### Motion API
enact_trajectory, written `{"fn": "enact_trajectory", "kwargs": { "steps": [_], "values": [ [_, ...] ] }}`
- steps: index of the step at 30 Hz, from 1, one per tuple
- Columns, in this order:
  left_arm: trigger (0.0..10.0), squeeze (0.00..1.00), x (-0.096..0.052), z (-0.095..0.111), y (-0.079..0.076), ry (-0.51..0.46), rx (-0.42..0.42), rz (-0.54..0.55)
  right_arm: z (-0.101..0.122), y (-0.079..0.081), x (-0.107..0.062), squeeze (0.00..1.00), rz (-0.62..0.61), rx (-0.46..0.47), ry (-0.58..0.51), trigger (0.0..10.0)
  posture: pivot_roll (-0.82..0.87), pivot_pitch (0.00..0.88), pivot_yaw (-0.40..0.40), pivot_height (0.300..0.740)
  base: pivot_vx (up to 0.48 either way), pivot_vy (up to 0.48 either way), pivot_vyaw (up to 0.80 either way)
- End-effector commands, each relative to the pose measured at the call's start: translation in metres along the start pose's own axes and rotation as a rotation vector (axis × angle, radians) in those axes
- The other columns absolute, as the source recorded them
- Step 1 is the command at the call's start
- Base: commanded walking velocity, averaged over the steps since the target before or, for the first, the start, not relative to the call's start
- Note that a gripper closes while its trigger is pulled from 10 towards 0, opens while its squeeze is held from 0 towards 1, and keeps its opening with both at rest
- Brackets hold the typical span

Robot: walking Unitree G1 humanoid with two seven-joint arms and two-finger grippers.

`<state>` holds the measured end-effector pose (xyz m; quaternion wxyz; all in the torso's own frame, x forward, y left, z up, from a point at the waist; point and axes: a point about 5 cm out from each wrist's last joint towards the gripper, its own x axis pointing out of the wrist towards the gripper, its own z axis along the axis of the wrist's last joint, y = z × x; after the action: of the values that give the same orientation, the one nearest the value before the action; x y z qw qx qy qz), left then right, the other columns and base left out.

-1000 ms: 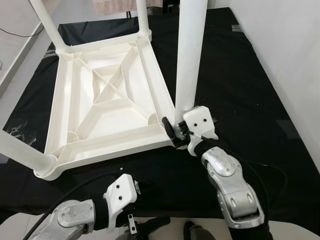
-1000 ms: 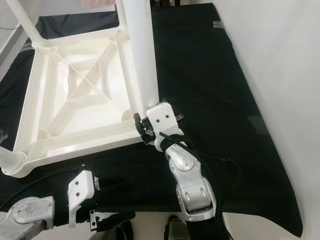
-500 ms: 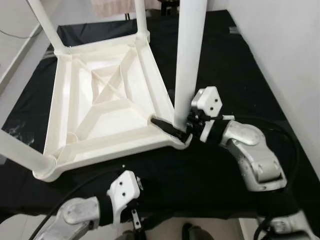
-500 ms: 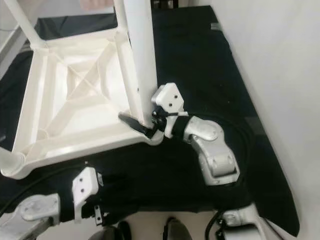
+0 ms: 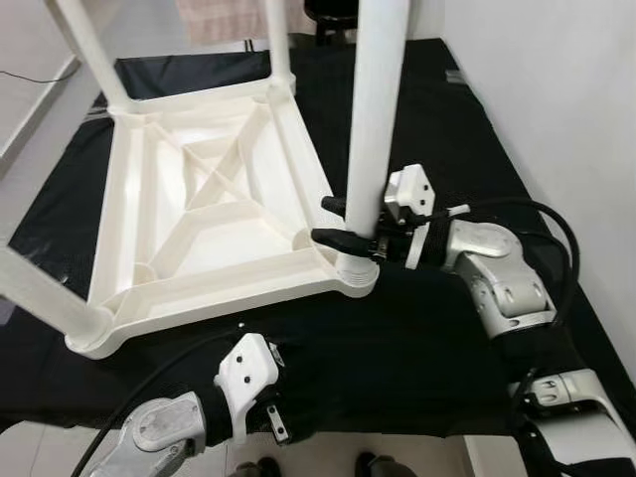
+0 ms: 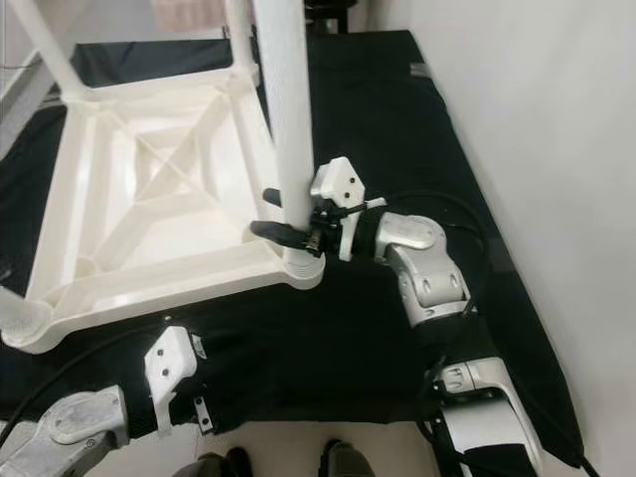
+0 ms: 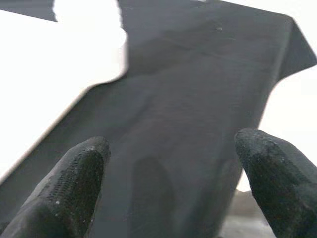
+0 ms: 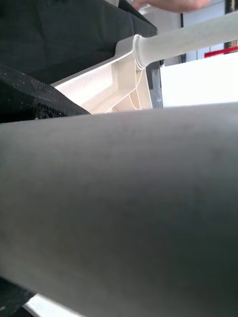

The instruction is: Building children table

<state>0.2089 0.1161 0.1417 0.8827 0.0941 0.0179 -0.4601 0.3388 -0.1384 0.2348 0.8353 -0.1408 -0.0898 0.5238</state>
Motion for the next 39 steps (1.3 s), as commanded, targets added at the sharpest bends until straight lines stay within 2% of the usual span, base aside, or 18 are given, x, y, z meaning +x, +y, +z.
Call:
{"fn": "enact_trajectory", "kwargs": {
  "steps": [1, 6, 7, 8, 10, 14, 15, 16, 17, 18, 19, 20, 21, 23, 27, 28, 31, 39],
  "values": [
    [10.0, 0.00, -0.004, -0.006, 0.002, 0.016, 0.010, 0.073, -0.018, 0.012, -0.007, 0.00, -0.013, -0.010, 0.109, 0.0, -0.05, 0.178, -0.002, 0.740, 0.000, 0.000, 0.00],
    [10.0, 0.00, -0.012, -0.009, 0.006, 0.027, 0.020, 0.196, -0.047, 0.038, -0.017, 0.00, -0.226, 0.070, 0.249, 0.0, -0.06, 0.175, 0.001, 0.740, 0.000, 0.000, 0.00],
    [10.0, 0.00, -0.016, -0.011, 0.006, 0.024, 0.013, 0.233, -0.063, 0.064, -0.019, 0.00, -0.413, 0.157, 0.332, 0.0, -0.06, 0.178, 0.011, 0.740, 0.000, 0.000, 0.00],
    [10.0, 0.00, -0.016, -0.011, 0.006, 0.024, 0.013, 0.233, -0.063, 0.064, -0.019, 0.00, -0.413, 0.157, 0.332, 0.0, -0.06, 0.178, 0.011, 0.740, 0.000, 0.000, 0.00],
    [10.0, 0.00, -0.018, -0.013, 0.008, 0.013, -0.004, 0.265, -0.069, 0.099, -0.022, 0.00, -0.627, 0.217, 0.410, 0.0, -0.06, 0.177, 0.027, 0.740, 0.000, 0.000, 0.00],
    [10.0, 0.00, -0.013, -0.015, 0.012, -0.003, -0.032, 0.236, -0.067, 0.099, -0.012, 0.00, -0.669, 0.192, 0.389, 0.0, -0.08, 0.158, 0.048, 0.740, 0.000, 0.000, 0.00],
    [10.0, 0.00, -0.011, -0.016, 0.013, -0.011, -0.050, 0.218, -0.067, 0.093, -0.009, 0.00, -0.676, 0.186, 0.376, 5.5, -0.08, 0.157, 0.049, 0.740, 0.000, 0.000, 0.00],
    [10.0, 0.00, -0.011, -0.016, 0.013, -0.011, -0.050, 0.218, -0.067, 0.093, -0.009, 0.00, -0.676, 0.186, 0.376, 5.5, -0.08, 0.157, 0.049, 0.740, 0.000, 0.000, 0.00],
    [10.0, 0.00, -0.008, -0.017, 0.014, -0.018, -0.065, 0.200, -0.066, 0.087, -0.008, 0.00, -0.674, 0.167, 0.362, 10.0, -0.07, 0.154, 0.048, 0.740, 0.000, 0.000, 0.00],
    [10.0, 0.00, -0.006, -0.017, 0.014, -0.029, -0.083, 0.177, -0.064, 0.081, -0.008, 0.00, -0.682, 0.161, 0.346, 10.0, -0.07, 0.151, 0.043, 0.740, 0.000, 0.000, 0.00],
    [10.0, 0.00, -0.003, -0.018, 0.015, -0.034, -0.089, 0.158, -0.062, 0.076, -0.006, 0.05, -0.661, 0.158, 0.328, 10.0, -0.07, 0.147, 0.044, 0.740, 0.000, 0.000, 0.00],
    [10.0, 0.00, -0.001, -0.018, 0.014, -0.038, -0.097, 0.134, -0.055, 0.072, -0.002, 1.00, -0.628, 0.176, 0.278, 10.0, -0.07, 0.147, 0.044, 0.740, 0.000, 0.000, 0.00],
    [10.0, 0.00, -0.001, -0.018, 0.014, -0.038, -0.097, 0.134, -0.055, 0.072, -0.002, 1.00, -0.628, 0.176, 0.278, 10.0, -0.07, 0.147, 0.044, 0.740, 0.000, 0.000, 0.00],
    [10.0, 0.00, 0.003, -0.018, 0.013, -0.042, -0.122, 0.101, -0.042, 0.058, 0.003, 1.00, -0.521, 0.183, 0.156, 10.0, -0.06, 0.134, 0.040, 0.740, 0.000, 0.000, 0.00],
    [10.0, 0.00, 0.005, -0.018, 0.012, -0.047, -0.131, 0.092, -0.030, 0.047, 0.001, 1.00, -0.432, 0.188, 0.055, 10.0, -0.05, 0.130, 0.027, 0.740, 0.000, 0.000, 0.00],
    [10.0, 0.00, 0.006, -0.018, 0.012, -0.050, -0.127, 0.097, -0.024, 0.045, -0.002, 0.00, -0.350, 0.174, 0.021, 10.0, -0.04, 0.127, 0.022, 0.740, 0.000, 0.000, 0.00],
    [10.0, 0.00, 0.008, -0.018, 0.012, -0.057, -0.120, 0.103, -0.019, 0.041, -0.010, 0.00, -0.095, 0.117, 0.001, 10.0, -0.04, 0.121, 0.013, 0.740, 0.000, 0.000, 0.00],
    [10.0, 0.00, 0.013, -0.018, 0.014, -0.062, -0.138, 0.088, -0.019, 0.024, -0.014, 0.00, 0.049, 0.112, 0.021, 10.0, -0.03, 0.112, -0.008, 0.740, 0.000, 0.000, 0.00]
  ]
}}
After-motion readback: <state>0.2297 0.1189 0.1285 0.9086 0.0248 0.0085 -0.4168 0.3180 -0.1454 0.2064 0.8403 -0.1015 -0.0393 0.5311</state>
